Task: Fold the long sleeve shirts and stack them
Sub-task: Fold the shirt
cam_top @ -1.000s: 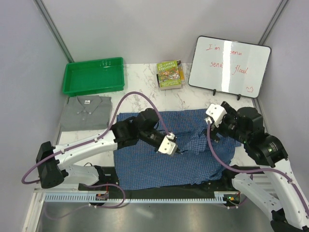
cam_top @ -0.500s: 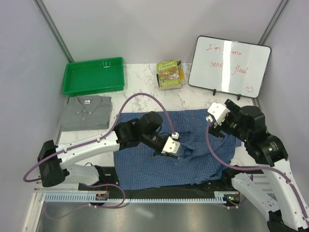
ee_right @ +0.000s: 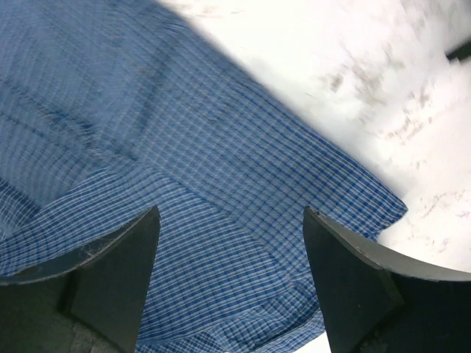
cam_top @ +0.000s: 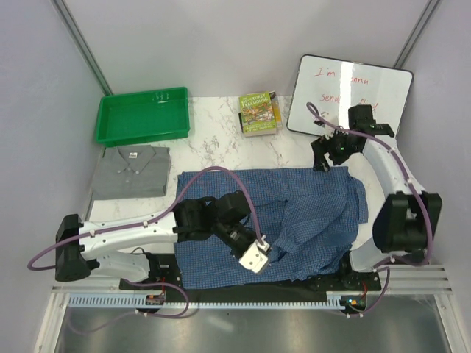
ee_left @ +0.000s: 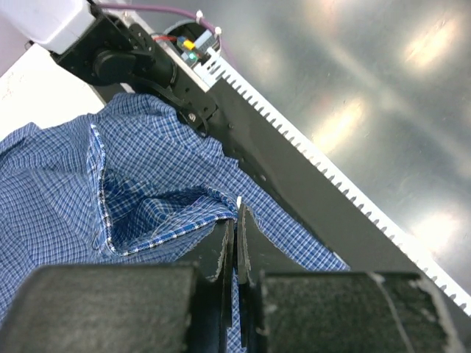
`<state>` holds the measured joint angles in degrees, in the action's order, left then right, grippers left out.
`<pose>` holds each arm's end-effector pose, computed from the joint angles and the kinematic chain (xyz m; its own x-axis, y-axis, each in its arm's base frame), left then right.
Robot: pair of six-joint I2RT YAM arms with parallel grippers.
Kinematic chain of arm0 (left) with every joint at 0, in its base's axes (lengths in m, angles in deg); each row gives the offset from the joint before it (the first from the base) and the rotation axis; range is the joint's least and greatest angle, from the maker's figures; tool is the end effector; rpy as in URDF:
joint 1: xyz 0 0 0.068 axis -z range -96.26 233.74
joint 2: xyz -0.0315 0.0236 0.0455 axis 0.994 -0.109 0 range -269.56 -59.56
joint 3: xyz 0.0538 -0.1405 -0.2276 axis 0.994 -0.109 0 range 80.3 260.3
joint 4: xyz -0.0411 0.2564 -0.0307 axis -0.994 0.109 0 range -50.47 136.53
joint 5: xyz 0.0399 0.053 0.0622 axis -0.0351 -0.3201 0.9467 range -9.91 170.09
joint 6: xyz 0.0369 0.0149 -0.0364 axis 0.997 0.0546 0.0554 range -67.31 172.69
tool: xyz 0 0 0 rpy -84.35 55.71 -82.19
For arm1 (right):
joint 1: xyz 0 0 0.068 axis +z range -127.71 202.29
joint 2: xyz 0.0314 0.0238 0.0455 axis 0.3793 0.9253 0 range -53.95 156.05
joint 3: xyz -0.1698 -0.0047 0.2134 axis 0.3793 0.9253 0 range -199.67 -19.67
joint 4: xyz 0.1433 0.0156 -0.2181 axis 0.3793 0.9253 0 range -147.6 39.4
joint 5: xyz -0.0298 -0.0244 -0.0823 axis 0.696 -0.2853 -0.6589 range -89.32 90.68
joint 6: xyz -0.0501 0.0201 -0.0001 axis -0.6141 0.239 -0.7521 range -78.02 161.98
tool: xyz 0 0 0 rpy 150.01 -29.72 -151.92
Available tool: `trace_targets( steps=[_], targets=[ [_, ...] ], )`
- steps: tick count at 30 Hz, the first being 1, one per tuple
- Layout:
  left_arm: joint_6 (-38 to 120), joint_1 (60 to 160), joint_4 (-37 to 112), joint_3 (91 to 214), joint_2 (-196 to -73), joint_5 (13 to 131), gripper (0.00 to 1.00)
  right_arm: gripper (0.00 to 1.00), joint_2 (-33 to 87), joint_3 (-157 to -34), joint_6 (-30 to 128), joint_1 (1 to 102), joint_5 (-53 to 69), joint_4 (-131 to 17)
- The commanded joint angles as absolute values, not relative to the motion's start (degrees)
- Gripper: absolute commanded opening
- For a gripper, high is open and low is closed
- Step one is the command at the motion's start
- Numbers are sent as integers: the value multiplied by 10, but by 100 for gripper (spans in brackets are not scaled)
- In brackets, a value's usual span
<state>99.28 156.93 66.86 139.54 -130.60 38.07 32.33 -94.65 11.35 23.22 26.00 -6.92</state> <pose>0.0536 -0.2599 0.3084 0.5003 0.2101 -0.8400 0.7245 -0.6328 0.2732 0.3044 0.0203 0.2940 -0.6496 -0.4712 -0.5966 -0.6352 0.7676 0.0854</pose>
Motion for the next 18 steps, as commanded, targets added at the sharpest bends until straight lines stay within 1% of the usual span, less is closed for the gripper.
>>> trace_targets(
  steps=[1,3,4,7,11,12,15,18],
  targets=[
    [1000,1567,677,1434,-1307,411,2,81,438,-1025,106,166,298,-14],
    [960,1546,665,1448,-1328,413,2,79,482,-1026,96,152,289,0],
    [918,1538,654,1452,-1332,419,2,77,495,-1019,84,146,277,-2],
    [871,1513,605,1444,-1339,451,2,71,536,-1000,78,139,245,-20],
    [818,1459,569,1440,-1348,474,4,70,591,-1007,84,132,189,-46],
    [805,1425,568,1439,-1351,476,5,69,613,-1016,84,130,174,-46],
    [780,1362,567,1414,-1351,502,6,69,634,-1055,73,121,172,-14],
    [783,1316,561,1370,-1347,534,6,70,616,-1084,62,118,198,14]
  ],
)
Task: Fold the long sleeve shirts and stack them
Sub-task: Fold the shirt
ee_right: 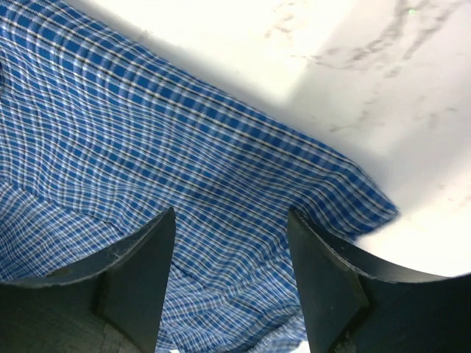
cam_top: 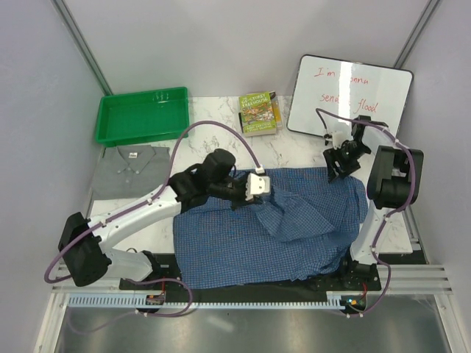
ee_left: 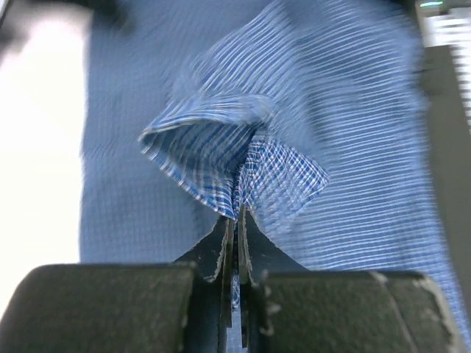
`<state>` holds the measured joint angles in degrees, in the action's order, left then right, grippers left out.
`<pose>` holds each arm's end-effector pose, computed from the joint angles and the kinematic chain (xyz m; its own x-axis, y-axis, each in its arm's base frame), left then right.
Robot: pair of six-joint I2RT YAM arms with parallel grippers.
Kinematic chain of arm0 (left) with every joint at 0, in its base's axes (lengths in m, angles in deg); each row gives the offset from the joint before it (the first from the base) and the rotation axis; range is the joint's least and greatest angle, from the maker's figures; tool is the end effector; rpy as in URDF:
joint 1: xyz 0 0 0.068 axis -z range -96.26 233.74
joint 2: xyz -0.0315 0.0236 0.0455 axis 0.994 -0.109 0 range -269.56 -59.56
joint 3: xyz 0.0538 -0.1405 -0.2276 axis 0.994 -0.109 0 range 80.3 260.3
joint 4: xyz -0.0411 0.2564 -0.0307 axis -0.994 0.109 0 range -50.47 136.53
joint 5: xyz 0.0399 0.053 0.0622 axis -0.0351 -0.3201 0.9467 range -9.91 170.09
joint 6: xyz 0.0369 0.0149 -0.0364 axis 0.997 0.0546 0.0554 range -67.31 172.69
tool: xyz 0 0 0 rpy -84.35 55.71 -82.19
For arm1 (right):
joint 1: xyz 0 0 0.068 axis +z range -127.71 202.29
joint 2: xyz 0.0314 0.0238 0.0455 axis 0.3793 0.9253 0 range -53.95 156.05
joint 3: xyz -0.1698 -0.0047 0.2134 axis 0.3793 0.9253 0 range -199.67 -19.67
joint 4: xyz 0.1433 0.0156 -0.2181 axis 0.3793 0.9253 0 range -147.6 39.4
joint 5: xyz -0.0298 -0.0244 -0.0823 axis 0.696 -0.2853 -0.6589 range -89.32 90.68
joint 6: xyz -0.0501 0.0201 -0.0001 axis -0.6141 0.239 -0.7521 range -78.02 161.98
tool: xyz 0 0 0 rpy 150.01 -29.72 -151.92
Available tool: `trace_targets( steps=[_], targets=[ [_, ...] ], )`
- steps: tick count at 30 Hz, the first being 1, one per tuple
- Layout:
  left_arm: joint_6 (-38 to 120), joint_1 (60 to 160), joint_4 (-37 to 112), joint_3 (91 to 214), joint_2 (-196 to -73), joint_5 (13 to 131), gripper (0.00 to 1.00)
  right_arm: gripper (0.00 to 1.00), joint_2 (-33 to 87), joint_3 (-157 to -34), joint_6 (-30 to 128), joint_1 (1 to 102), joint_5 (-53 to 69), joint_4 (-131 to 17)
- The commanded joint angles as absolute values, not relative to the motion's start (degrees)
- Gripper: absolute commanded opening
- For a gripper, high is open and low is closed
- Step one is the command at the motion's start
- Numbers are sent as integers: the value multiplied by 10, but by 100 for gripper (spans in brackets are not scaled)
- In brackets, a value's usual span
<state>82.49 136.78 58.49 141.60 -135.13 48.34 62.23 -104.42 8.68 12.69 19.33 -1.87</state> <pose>0.1617 -0.2460 0.3098 0.1833 0.4593 -0.8692 0.9830 -0.0792 0.1655 0.3786 -0.0524 0.1662 -0.9012 -0.3752 -0.2168 -0.4217 0.8745 0.2397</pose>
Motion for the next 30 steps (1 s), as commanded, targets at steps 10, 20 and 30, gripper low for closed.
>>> trace_targets(
  steps=[10,20,30],
  targets=[
    [773,1235,523,1237,-1328,625,6,70,579,-1105,18,121,270,138],
    [726,1194,516,1230,-1281,638,6,68,607,-1110,20,121,235,138],
    [738,1153,554,1206,-1330,680,18,64,615,-1167,31,125,228,132]
  ],
)
